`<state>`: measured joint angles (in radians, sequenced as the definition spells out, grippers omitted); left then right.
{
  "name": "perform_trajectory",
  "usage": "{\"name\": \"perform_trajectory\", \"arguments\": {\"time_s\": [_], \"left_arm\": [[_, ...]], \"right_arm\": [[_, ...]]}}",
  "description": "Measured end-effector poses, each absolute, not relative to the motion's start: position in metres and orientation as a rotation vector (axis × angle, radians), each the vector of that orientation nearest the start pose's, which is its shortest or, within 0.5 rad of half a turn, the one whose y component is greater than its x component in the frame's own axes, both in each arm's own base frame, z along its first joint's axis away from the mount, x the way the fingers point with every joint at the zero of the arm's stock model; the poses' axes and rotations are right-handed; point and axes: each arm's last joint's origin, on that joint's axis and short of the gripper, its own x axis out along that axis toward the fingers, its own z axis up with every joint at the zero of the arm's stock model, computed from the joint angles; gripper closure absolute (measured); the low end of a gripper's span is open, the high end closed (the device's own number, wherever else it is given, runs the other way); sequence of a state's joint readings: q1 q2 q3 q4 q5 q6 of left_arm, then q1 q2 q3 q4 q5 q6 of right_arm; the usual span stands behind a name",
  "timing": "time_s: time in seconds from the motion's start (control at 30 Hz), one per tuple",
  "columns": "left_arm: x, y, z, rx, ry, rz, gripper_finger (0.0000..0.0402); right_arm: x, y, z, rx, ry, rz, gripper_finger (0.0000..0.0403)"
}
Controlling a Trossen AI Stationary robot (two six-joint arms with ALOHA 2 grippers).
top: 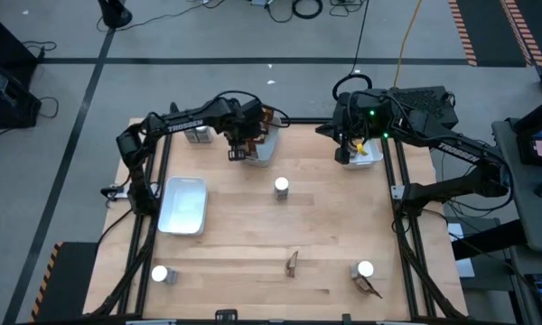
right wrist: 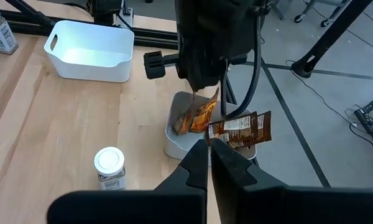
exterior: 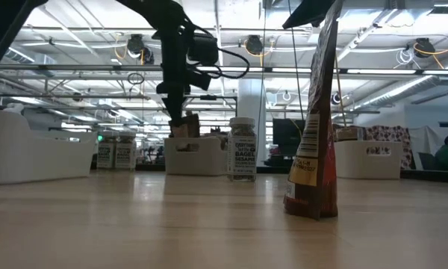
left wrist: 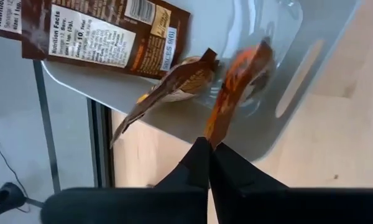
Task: Sort spices by type
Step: Put the orange spice pack into the gray bin
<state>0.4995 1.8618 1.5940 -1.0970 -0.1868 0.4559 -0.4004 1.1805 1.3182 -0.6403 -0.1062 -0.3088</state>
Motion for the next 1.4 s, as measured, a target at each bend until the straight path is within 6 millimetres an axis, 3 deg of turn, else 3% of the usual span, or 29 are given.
{"name": "perform_trajectory", "arguments": {"time_s": [0.53,0.83,0.97,1.13,1.27,1.4], "left_arm": [[0.322,0.177,0.256,0.217,1.487,0.302,0.0278],[0.312,0.156,0.293,0.257,1.378,0.305,0.0234],[0.299,0.139,0.320,0.210,1.268,0.248,0.0233],[0.289,0.110,0.348,-0.116,1.053,0.086,0.0233],[0.291,0.078,0.358,-0.329,1.001,-0.032,0.0233],[0.299,0.034,0.360,-0.376,1.020,-0.100,0.0233]], "right_arm": [[0.221,-0.090,0.394,-0.172,0.528,-0.210,0.0403],[0.221,-0.090,0.394,-0.172,0.528,-0.210,0.0403],[0.221,-0.090,0.394,-0.165,0.528,-0.212,0.0403],[0.220,-0.089,0.393,-0.173,0.545,-0.198,0.0403],[0.220,-0.088,0.391,-0.193,0.556,-0.148,0.0403],[0.221,-0.084,0.391,-0.196,0.527,-0.021,0.0403]]}}
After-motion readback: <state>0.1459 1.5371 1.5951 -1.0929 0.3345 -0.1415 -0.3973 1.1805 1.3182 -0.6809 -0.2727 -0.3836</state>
